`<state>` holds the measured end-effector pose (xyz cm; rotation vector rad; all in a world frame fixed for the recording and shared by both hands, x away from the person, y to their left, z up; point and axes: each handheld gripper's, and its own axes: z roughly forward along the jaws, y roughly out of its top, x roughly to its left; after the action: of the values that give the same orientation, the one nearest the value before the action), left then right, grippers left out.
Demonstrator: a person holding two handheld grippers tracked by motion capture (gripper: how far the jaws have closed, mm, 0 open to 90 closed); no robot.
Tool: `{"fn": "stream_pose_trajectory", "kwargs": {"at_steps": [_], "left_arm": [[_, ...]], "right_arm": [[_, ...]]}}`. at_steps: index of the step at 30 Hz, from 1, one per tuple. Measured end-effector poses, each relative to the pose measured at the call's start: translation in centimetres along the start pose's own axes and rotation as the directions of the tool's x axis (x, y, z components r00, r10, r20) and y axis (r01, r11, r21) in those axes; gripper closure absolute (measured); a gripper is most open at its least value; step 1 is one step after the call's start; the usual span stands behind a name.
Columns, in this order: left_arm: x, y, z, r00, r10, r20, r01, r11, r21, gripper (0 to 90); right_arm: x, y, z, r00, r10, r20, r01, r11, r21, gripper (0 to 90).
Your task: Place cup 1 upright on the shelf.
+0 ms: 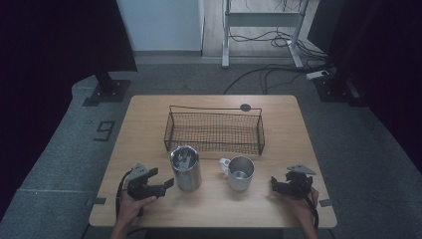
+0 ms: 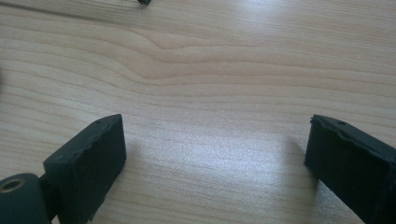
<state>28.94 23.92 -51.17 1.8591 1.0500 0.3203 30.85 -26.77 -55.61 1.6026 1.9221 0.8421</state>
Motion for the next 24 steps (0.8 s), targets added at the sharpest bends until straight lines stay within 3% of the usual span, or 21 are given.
{"fn": "stream_pose_trajectory", "kwargs": {"at_steps": [13, 24], "left_arm": [[-1.5, 1.5, -1.5, 0.9979, 0.024, 0.060, -0.021, 0.9985, -0.051, 12.7], [-2.9, 2.3, -2.0, 0.9965, 0.038, 0.074, -0.033, 0.9969, -0.071, 4.9]], "right_arm": [[0.0, 0.0, -0.1, 1.0000, 0.005, 0.006, -0.005, 1.000, 0.000, 6.5], [0.0, 0.0, -0.1, 1.0000, 0.005, 0.005, -0.005, 1.000, 0.000, 6.5]]}}
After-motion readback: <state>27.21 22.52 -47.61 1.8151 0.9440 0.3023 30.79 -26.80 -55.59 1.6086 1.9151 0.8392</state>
